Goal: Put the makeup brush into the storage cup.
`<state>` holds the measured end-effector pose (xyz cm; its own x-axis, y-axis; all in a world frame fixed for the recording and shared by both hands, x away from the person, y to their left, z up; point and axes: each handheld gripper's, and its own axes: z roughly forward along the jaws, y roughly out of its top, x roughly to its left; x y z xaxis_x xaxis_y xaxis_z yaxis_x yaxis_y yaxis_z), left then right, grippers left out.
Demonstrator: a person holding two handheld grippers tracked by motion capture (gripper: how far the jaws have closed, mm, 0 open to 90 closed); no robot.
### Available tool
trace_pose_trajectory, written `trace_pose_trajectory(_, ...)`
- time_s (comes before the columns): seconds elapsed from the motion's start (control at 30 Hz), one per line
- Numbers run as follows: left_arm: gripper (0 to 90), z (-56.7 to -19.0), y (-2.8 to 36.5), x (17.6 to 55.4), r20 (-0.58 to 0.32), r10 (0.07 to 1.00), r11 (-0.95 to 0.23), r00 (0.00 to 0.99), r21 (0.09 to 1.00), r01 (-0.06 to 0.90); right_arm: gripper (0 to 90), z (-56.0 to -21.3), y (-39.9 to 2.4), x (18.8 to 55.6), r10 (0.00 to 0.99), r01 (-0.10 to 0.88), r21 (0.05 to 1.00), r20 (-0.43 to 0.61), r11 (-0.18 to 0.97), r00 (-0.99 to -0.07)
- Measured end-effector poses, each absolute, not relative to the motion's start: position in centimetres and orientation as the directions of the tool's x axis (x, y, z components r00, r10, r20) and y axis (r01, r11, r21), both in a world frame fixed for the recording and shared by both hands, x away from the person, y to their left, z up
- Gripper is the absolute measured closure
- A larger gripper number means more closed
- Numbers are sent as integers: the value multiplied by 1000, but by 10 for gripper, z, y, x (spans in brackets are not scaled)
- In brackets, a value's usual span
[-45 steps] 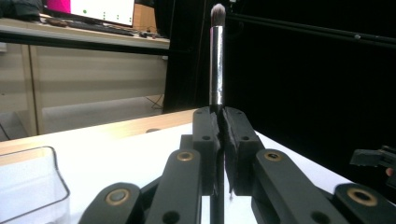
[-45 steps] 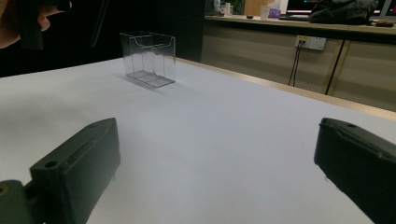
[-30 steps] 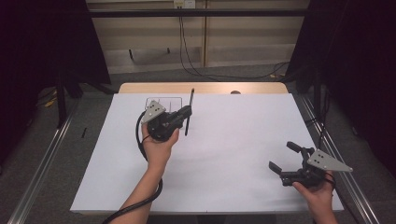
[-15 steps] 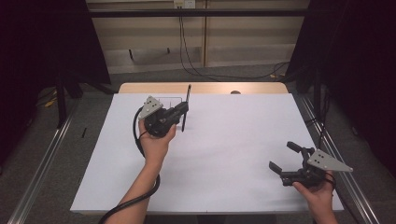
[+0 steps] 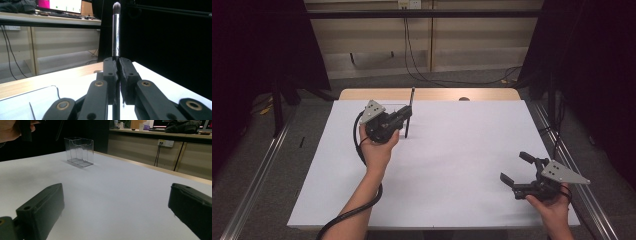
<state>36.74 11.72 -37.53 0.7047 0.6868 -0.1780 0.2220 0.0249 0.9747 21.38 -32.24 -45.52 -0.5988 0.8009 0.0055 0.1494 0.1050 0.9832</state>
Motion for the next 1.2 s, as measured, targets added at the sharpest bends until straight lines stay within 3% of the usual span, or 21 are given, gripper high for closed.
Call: trace_pose_trajectory(1.2,841,-369,127,389,-169,714,37,680,978,204,2,-456,-321,214,797,155,982,4,112,-604)
